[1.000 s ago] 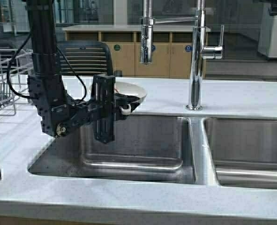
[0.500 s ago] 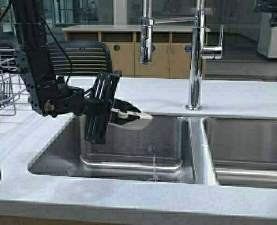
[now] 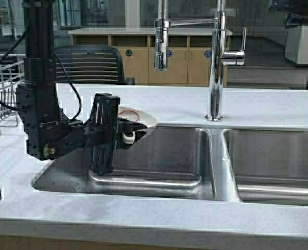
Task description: Wash the pan
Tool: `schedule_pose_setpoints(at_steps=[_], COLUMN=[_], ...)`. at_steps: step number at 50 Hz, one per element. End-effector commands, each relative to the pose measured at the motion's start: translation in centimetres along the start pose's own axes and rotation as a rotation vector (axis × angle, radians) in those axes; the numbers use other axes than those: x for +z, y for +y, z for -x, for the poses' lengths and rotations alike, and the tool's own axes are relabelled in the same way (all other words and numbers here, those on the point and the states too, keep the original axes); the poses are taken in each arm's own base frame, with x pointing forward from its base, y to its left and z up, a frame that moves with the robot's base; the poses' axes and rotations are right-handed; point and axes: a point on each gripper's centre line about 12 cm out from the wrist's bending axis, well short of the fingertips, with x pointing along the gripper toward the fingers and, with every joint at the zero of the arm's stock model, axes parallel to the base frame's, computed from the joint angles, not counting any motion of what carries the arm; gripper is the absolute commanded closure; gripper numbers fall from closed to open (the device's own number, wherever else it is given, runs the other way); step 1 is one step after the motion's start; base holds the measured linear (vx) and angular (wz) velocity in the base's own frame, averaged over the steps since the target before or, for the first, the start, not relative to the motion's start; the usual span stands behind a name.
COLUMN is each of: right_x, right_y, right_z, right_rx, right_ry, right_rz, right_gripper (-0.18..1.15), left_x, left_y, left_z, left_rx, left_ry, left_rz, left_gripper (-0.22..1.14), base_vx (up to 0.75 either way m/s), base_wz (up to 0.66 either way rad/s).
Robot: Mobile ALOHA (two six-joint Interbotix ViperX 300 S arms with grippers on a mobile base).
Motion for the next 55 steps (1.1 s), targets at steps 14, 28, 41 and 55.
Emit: schedule_pose_setpoints(at_steps=[14, 28, 41, 55], right_x=[1.5, 1.7, 1.7, 2.0], right_y=[0.2, 0.2, 0.2, 0.2], right_z=[1.8, 1.8, 1.8, 1.8], right_rx=[0.007, 0.011, 0.012, 0.014], right_ry=[-0.063, -0.088, -0.096, -0.111], right_rz=[0.002, -0.004, -0.003, -0.009], right_gripper=[0.92, 0.92, 0.92, 0.92], left_x=[0.8, 3.5, 4.9, 6.7], left_y=[-2.0, -5.7, -10.1, -15.9], left_z=[0.0, -1.2, -1.3, 0.1], left_rx=[0.542, 0.918, 0.947, 0.964], left_ry=[0.180, 0.481, 0.499, 0.438], left_rz=[-0.430, -0.904, -1.051, -1.210], left_gripper=[0.89, 0.89, 0.89, 0.89], base_vx=[-0.01, -0.01, 0.00, 0.00], base_wz=[0.00, 0.01, 0.00, 0.00])
